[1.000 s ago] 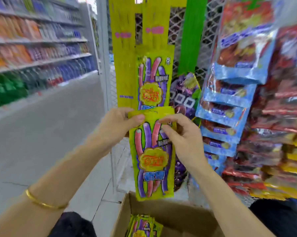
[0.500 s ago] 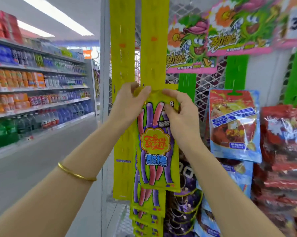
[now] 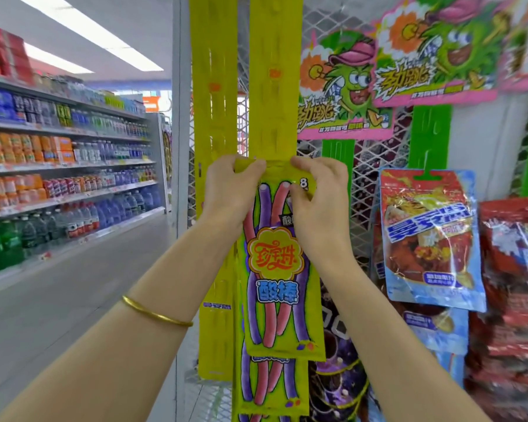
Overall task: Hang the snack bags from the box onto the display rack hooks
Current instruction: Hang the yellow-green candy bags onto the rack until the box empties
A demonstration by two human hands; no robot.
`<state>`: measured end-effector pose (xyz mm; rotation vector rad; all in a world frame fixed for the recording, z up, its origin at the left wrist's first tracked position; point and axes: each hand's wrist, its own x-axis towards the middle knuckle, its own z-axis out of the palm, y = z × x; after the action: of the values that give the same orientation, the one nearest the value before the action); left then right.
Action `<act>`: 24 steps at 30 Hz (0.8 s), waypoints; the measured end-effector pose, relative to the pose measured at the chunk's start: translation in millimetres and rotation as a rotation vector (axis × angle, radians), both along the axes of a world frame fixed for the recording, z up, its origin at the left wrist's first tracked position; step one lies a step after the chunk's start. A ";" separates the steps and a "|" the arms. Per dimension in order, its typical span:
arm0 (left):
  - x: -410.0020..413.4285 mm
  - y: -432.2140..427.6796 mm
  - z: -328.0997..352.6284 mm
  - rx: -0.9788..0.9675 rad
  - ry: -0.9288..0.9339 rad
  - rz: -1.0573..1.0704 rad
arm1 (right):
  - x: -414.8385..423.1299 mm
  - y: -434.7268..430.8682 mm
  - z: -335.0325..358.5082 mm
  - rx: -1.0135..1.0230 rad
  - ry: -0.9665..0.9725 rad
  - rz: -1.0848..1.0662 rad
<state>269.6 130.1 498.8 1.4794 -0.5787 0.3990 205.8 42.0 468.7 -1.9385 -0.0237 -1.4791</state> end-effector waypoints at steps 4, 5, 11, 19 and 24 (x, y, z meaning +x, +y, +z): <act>-2.2 -0.1 1.6 -0.031 0.068 -0.091 | -0.8 -2.2 3.3 -0.037 0.042 -0.033; -2.8 0.6 1.5 -0.032 0.096 -0.116 | -1.1 -1.9 2.7 -0.046 0.048 -0.038; -2.2 3.9 -1.3 0.011 0.088 -0.087 | -2.0 -0.3 -6.1 -0.053 0.062 -0.024; -4.5 7.7 -16.8 0.076 -0.103 -0.032 | -1.3 5.8 -34.2 -0.058 0.035 -0.037; -15.2 20.7 -33.9 0.158 -0.218 0.082 | 1.2 5.9 -38.8 -0.038 0.038 -0.073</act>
<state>254.4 150.8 464.9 1.6263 -0.7378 0.5954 207.0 47.9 429.9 -2.0170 0.0365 -1.4982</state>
